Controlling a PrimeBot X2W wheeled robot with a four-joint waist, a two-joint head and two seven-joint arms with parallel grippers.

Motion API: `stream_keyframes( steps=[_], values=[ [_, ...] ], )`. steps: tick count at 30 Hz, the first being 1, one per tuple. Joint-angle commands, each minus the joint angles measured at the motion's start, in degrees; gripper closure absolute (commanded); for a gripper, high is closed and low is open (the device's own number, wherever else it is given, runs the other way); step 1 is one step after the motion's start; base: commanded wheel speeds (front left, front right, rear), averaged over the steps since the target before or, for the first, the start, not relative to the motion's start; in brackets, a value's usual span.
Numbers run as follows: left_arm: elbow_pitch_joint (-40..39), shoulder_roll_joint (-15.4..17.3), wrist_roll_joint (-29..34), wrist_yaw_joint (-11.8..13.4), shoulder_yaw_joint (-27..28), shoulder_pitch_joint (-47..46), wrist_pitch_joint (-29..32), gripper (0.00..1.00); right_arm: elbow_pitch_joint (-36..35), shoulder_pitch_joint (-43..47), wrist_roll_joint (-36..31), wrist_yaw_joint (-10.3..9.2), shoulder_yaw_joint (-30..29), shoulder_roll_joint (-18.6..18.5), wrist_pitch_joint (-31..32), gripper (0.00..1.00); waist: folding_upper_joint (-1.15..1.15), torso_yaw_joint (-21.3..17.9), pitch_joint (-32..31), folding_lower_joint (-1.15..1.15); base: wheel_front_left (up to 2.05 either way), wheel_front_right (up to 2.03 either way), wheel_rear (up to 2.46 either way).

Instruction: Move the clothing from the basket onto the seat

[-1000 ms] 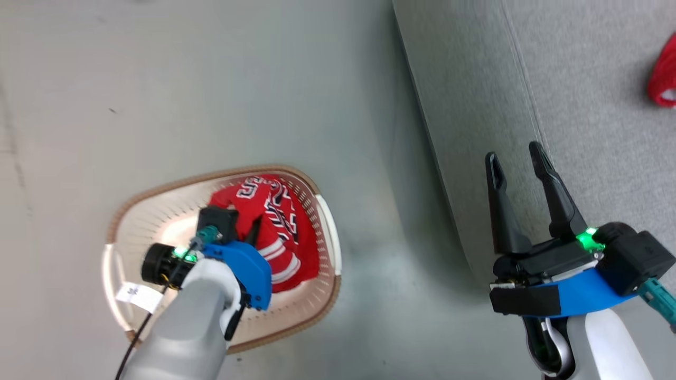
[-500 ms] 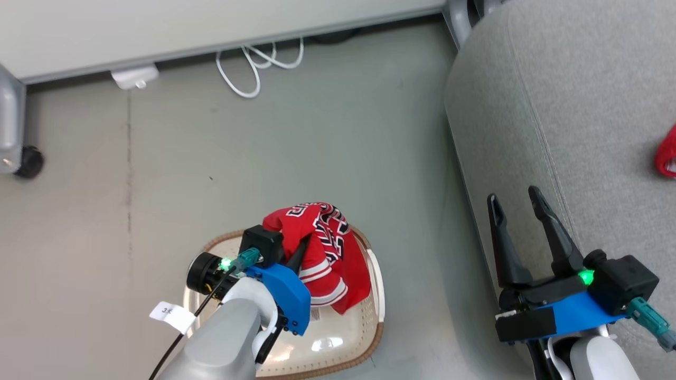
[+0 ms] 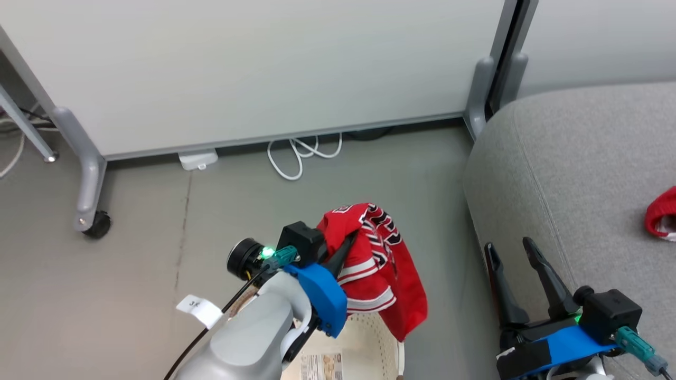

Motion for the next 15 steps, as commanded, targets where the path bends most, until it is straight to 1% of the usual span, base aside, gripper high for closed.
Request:
stream_keyframes(
  steps=[1, 7, 11, 15],
  values=[
    [-0.76, -0.07, -0.67, -0.03, -0.74, -1.56, -0.30, 1.00, 0.13, 1.14, 0.07, 0.03, 0.24, -0.01, 0.14, 0.00, 0.00, 1.05, -2.26, 0.01, 0.00, 0.00, 0.00],
    [-3.18, -0.02, -3.62, -0.01, -4.16, -4.50, 0.40, 1.00, 0.26, 2.56, 0.54, 0.03, 1.32, -0.01, 0.83, 0.00, 0.00, 2.08, -4.08, 0.01, 0.00, 0.00, 0.00],
    [-5.23, -0.04, -5.97, 0.52, -5.97, -6.70, 0.62, 1.00, 0.42, 3.25, 0.62, 0.03, 1.96, -0.02, 1.11, 0.00, 0.00, 2.63, -4.63, 0.01, 0.00, 0.00, 0.00],
    [-7.80, -0.05, -8.31, 1.59, -8.42, -9.38, 1.44, 1.00, 0.45, 3.42, 0.19, 0.03, 2.40, -0.01, 1.50, 0.00, 0.00, 3.26, -4.94, 0.01, 0.00, 0.00, 0.00]
  ],
)
